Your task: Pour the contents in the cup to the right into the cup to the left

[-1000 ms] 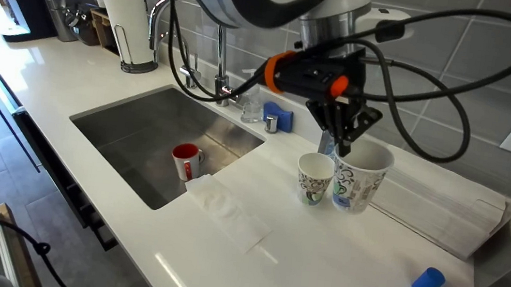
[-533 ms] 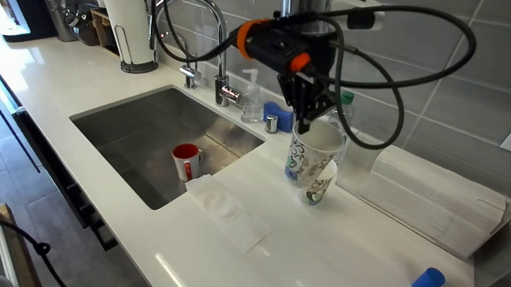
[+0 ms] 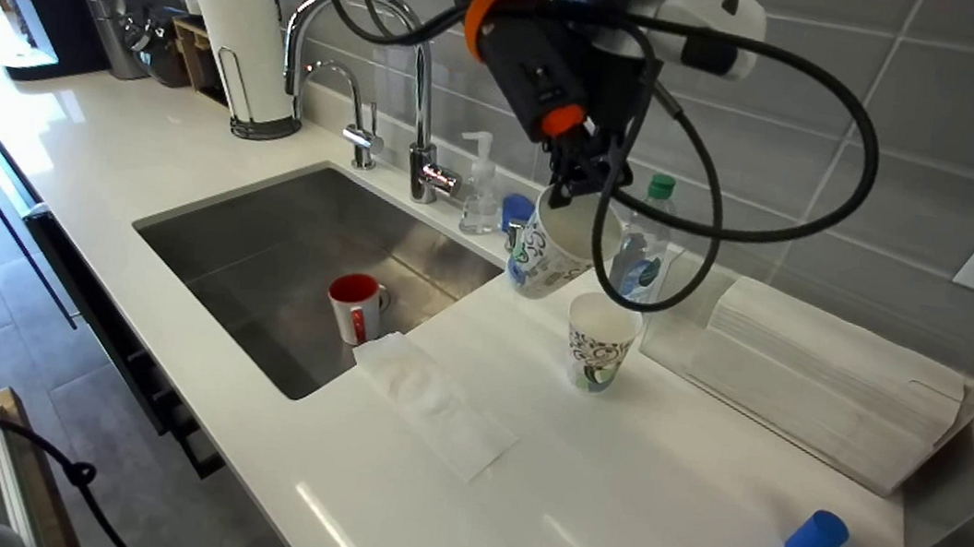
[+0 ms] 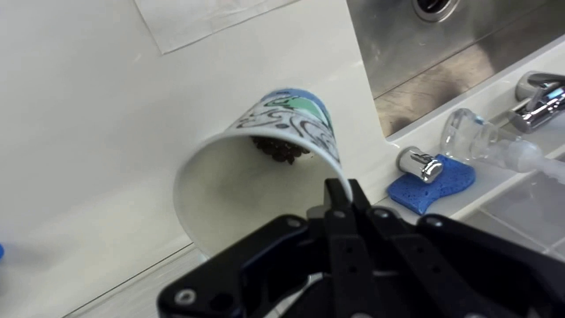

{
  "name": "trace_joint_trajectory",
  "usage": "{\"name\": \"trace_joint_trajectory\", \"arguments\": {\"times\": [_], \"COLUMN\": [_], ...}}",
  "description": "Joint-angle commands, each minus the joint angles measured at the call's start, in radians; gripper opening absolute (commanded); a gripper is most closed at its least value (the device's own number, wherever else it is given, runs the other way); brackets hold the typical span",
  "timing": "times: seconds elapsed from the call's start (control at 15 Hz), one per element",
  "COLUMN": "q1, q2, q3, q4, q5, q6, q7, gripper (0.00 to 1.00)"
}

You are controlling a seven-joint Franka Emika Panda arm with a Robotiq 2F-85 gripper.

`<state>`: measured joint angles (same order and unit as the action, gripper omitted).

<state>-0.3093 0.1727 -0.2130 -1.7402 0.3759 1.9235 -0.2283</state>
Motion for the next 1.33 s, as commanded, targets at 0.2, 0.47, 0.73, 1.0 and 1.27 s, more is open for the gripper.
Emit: {"name": "trace_joint_trajectory", "arguments": {"times": [0.2, 0.47, 0.73, 1.0, 1.27], "q1": [-0.104, -0.168, -0.215, -0.246, -0.274], "q2": [0.166, 0.259, 0.345, 0.415, 0.472], "q3": [-0.001, 0.012, 0.024, 0.04, 0.058], "q4": [0.201, 0.291, 0.373, 0.432, 0.474], "q5": [0.218, 0.332, 0.427, 0.496, 0.58], "q6": [-0.17, -0.264, -0.327, -0.392, -0.444], "q7": [-0.052, -0.065, -0.074, -0.068, -0.056], "gripper": [0.01, 0.01, 0.01, 0.01, 0.01]}}
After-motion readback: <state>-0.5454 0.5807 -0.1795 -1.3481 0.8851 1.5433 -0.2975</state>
